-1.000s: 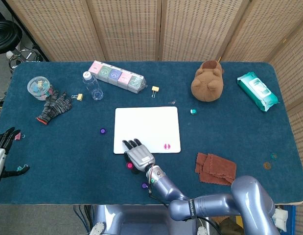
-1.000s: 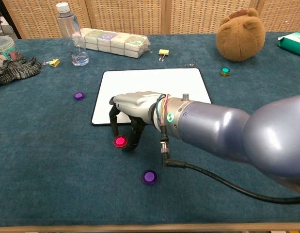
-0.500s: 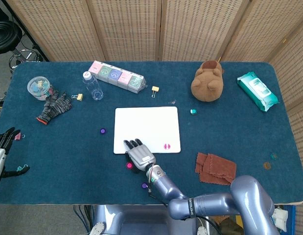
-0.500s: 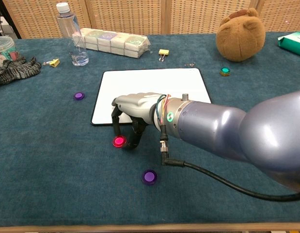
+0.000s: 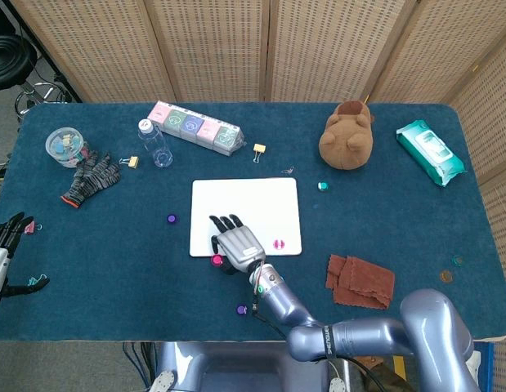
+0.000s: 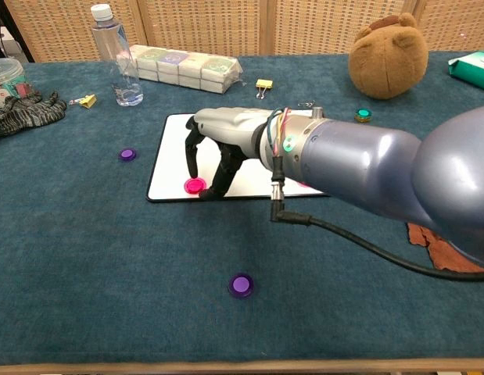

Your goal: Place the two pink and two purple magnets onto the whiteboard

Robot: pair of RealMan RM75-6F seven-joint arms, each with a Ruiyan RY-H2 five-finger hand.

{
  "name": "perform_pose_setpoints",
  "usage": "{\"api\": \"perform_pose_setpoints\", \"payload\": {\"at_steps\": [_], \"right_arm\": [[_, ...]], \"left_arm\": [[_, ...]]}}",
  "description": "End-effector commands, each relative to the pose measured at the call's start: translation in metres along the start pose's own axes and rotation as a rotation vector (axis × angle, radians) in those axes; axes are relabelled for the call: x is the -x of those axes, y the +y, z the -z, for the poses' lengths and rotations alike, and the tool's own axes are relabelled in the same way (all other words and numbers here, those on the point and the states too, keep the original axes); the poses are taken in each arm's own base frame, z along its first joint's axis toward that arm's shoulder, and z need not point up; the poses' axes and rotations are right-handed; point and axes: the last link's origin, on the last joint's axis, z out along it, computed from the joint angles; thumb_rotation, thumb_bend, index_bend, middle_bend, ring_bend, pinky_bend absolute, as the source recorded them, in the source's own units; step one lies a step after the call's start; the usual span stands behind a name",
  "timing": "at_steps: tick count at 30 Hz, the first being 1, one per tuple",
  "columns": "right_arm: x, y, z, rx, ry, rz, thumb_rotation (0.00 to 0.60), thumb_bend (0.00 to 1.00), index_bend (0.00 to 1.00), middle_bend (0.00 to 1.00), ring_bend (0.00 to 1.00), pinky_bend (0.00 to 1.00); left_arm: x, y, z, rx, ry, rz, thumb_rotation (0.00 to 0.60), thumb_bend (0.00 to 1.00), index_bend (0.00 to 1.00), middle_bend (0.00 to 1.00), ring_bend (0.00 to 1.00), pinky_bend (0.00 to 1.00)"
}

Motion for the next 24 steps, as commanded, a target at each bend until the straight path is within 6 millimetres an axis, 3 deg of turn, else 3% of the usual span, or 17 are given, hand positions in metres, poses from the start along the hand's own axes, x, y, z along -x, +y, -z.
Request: {"api": "perform_pose_setpoints", "payload": {"at_steps": [1,7,15,24], "right_arm": [[-0.005,0.019,-0.002,0.052,0.009,0.003,0.600,0.41,0.53,0.00,0.00,0.00],[-0.001,0.044,-0.002,0.112,-0.005,-0.004,0.600,0.41,0.53,0.00,0.00,0.00],[0.002,0.049,-0.005,0.114,-0.003,-0.021,0.600,0.41,0.52,0.00,0.00,0.00],[0.003,0.052,-0.005,0.125,-0.010,0.005,0.600,0.41,0.34,0.00,0.00,0.00]], "left_arm": [[0.000,0.000,0.000,0.000,0.000,-0.001,0.600,0.02,0.00,0.00,0.00,0.00],[0.001,0.001,0.000,0.002,-0.006,-0.004,0.600,0.02,0.00,0.00,0.00,0.00],[0.003,0.001,-0.001,-0.004,-0.008,-0.006,0.600,0.02,0.00,0.00,0.00,0.00],[0.002,0.000,-0.002,-0.005,-0.009,-0.002,0.600,0.02,0.00,0.00,0.00,0.00]]}}
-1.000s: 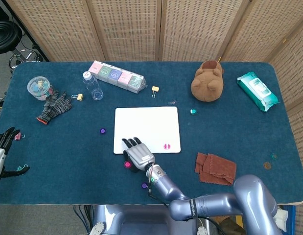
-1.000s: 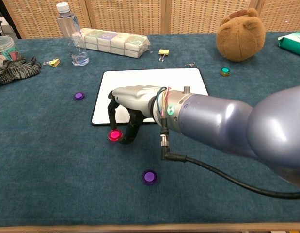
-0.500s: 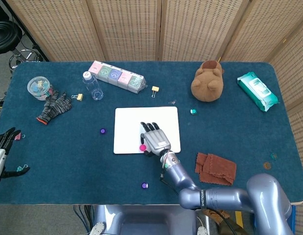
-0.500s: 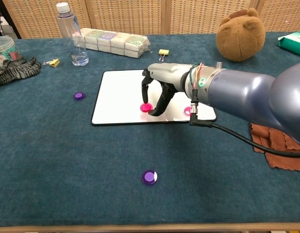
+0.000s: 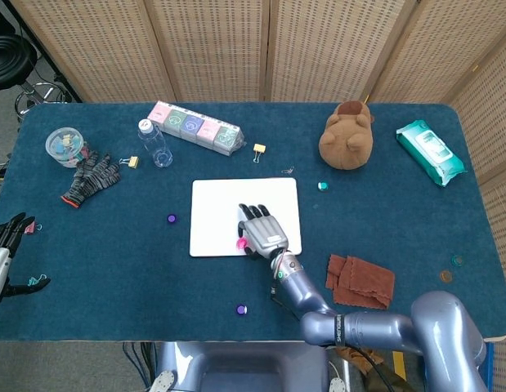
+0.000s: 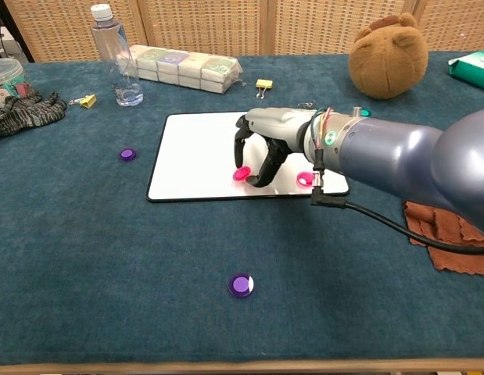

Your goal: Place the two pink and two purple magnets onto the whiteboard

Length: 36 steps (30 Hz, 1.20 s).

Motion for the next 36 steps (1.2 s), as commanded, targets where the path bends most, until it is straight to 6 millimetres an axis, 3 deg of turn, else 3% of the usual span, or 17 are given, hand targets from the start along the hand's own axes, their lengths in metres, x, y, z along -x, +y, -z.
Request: {"api": "perform_pose_setpoints", "payload": {"at_steps": [1,6,9,12,19,21,24,26,30,36], "right_arm": [[-0.003,0.002,0.002,0.004,0.008,0.008,0.600,0.41,0.34,0.00,0.00,0.00],[-0.018,0.008,0.017,-0.003,0.047,0.017,0.600,0.41,0.34,0.00,0.00,0.00],[-0.035,0.021,0.035,-0.002,0.102,0.038,0.600,0.41,0.34,0.00,0.00,0.00],[-0.052,0.046,0.057,0.019,0.164,0.076,0.600,0.41,0.33,0.00,0.00,0.00],[-0.082,0.132,0.109,0.128,0.288,0.137,0.600,0.41,0.31,0.00,0.00,0.00],[-0.088,0.157,0.123,0.150,0.314,0.158,0.600,0.34,0.29,0.00,0.00,0.00],[-0.095,0.197,0.147,0.203,0.364,0.208,0.600,0.11,0.22,0.00,0.00,0.00],[-0.098,0.215,0.160,0.222,0.387,0.219,0.600,0.02,0.17,0.00,0.00,0.00],[-0.103,0.248,0.194,0.241,0.433,0.256,0.600,0.00,0.14,0.00,0.00,0.00],[-0.101,0.266,0.223,0.243,0.465,0.284,0.600,0.00,0.14,0.00,0.00,0.00]], "left_arm": [[0.002,-0.002,0.000,-0.004,-0.005,0.000,0.600,0.02,0.00,0.00,0.00,0.00],[0.003,-0.003,0.000,0.005,-0.004,0.002,0.600,0.02,0.00,0.00,0.00,0.00],[0.003,-0.003,0.000,0.010,-0.003,0.001,0.600,0.02,0.00,0.00,0.00,0.00],[0.003,-0.002,0.001,0.017,-0.004,0.001,0.600,0.02,0.00,0.00,0.00,0.00],[0.009,0.005,0.002,0.050,-0.021,-0.015,0.600,0.02,0.00,0.00,0.00,0.00],[0.011,0.008,0.002,0.069,-0.031,-0.019,0.600,0.02,0.00,0.00,0.00,0.00],[0.015,0.015,0.001,0.107,-0.045,-0.024,0.600,0.02,0.00,0.00,0.00,0.00],[0.017,0.021,-0.001,0.134,-0.048,-0.028,0.600,0.02,0.00,0.00,0.00,0.00],[0.020,0.035,-0.004,0.197,-0.057,-0.068,0.600,0.02,0.00,0.00,0.00,0.00],[0.021,0.062,-0.007,0.311,-0.070,-0.139,0.600,0.02,0.00,0.00,0.00,0.00]]}}
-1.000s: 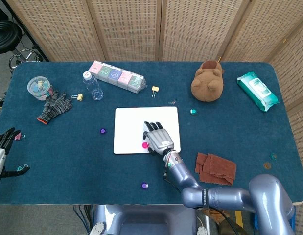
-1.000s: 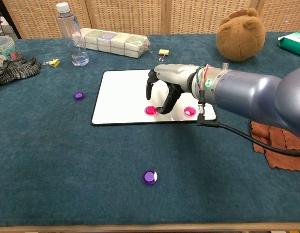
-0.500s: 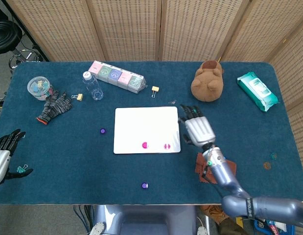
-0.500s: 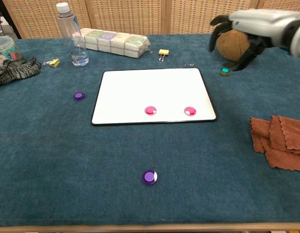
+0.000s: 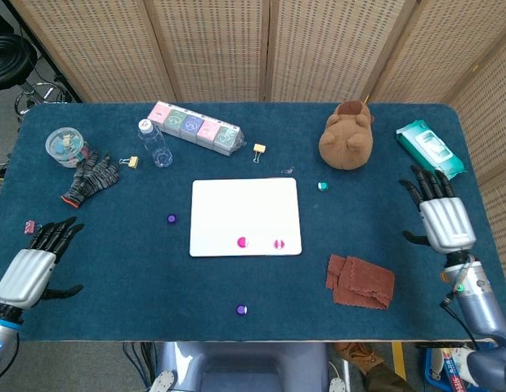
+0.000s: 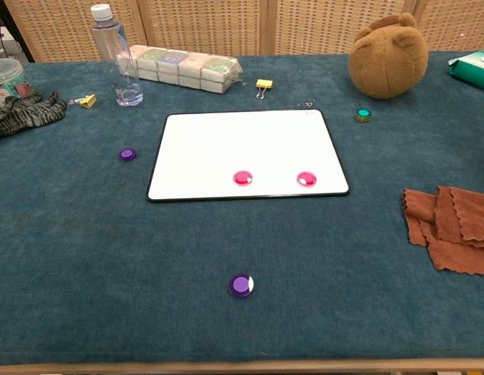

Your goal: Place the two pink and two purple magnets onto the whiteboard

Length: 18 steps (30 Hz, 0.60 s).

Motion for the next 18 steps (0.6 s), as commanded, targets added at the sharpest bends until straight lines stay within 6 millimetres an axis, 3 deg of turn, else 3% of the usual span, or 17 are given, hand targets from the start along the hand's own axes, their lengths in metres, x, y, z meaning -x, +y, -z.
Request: {"api": "perform_pose_setpoints", "payload": {"at_steps": [1,5,10,14,16,18], "right_arm": [[-0.003,0.015,0.016,0.006,0.015,0.026,0.600,0.00,0.13,0.00,0.00,0.00],[-0.001,0.022,0.044,0.044,0.031,0.024,0.600,0.00,0.11,0.00,0.00,0.00],[0.003,0.012,0.076,0.099,0.043,-0.034,0.600,0.00,0.09,0.00,0.00,0.00],[0.005,0.010,0.086,0.124,0.036,-0.066,0.600,0.00,0.09,0.00,0.00,0.00],[0.009,0.008,0.100,0.155,0.035,-0.124,0.600,0.00,0.09,0.00,0.00,0.00],[0.009,0.008,0.103,0.157,0.039,-0.131,0.600,0.00,0.09,0.00,0.00,0.00]], "left_arm": [[-0.001,0.015,-0.006,0.070,-0.013,-0.037,0.600,0.02,0.00,0.00,0.00,0.00],[0.004,0.048,-0.016,0.224,-0.071,-0.117,0.600,0.02,0.00,0.00,0.00,0.00],[0.020,0.078,-0.030,0.340,-0.159,-0.175,0.600,0.02,0.04,0.00,0.00,0.00],[0.029,0.091,-0.037,0.386,-0.202,-0.179,0.600,0.02,0.09,0.00,0.00,0.00],[0.042,0.115,-0.050,0.474,-0.262,-0.189,0.600,0.02,0.11,0.00,0.00,0.00],[0.045,0.122,-0.055,0.493,-0.279,-0.194,0.600,0.02,0.13,0.00,0.00,0.00]]}}
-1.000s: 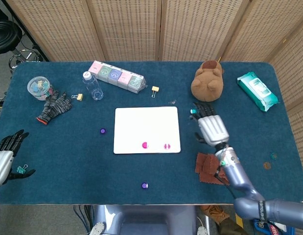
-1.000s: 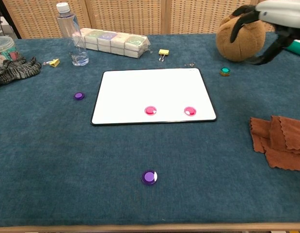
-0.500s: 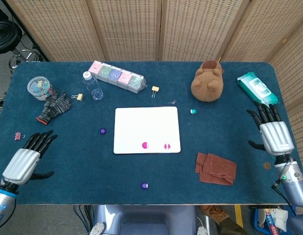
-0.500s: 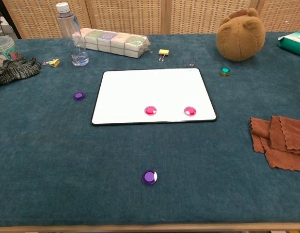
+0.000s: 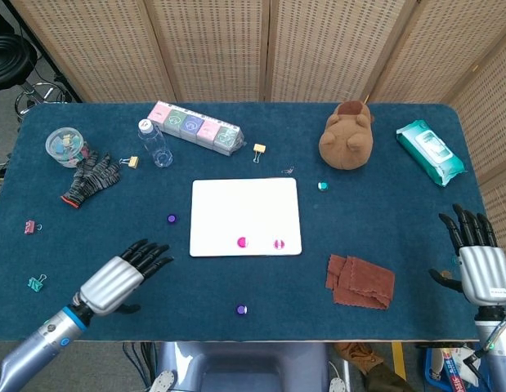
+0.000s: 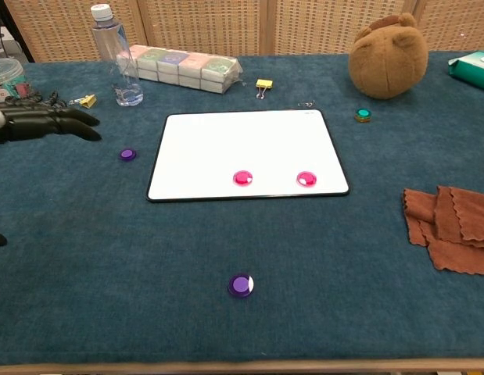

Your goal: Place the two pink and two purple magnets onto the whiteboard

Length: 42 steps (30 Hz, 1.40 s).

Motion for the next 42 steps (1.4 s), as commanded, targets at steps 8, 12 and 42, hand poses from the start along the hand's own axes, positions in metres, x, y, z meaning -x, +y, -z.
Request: {"api": "perform_pose_setpoints", "payload": {"at_steps": [8,12,42], "right_arm": [[0.002,0.002,0.018,0.026,0.008,-0.058,0.600,0.00,0.10,0.00,0.00,0.00],[0.003,0.004,0.020,0.032,0.008,-0.061,0.600,0.00,0.10,0.00,0.00,0.00],[0.001,0.011,0.018,0.045,0.002,-0.087,0.600,0.00,0.11,0.00,0.00,0.00]], "left_arm": [[0.001,0.044,-0.049,0.182,-0.062,-0.085,0.600,0.10,0.22,0.00,0.00,0.00],[0.001,0.054,-0.062,0.217,-0.062,-0.131,0.600,0.12,0.24,0.00,0.00,0.00],[0.024,0.126,-0.140,0.331,-0.166,-0.232,0.600,0.23,0.34,0.00,0.00,0.00]]}}
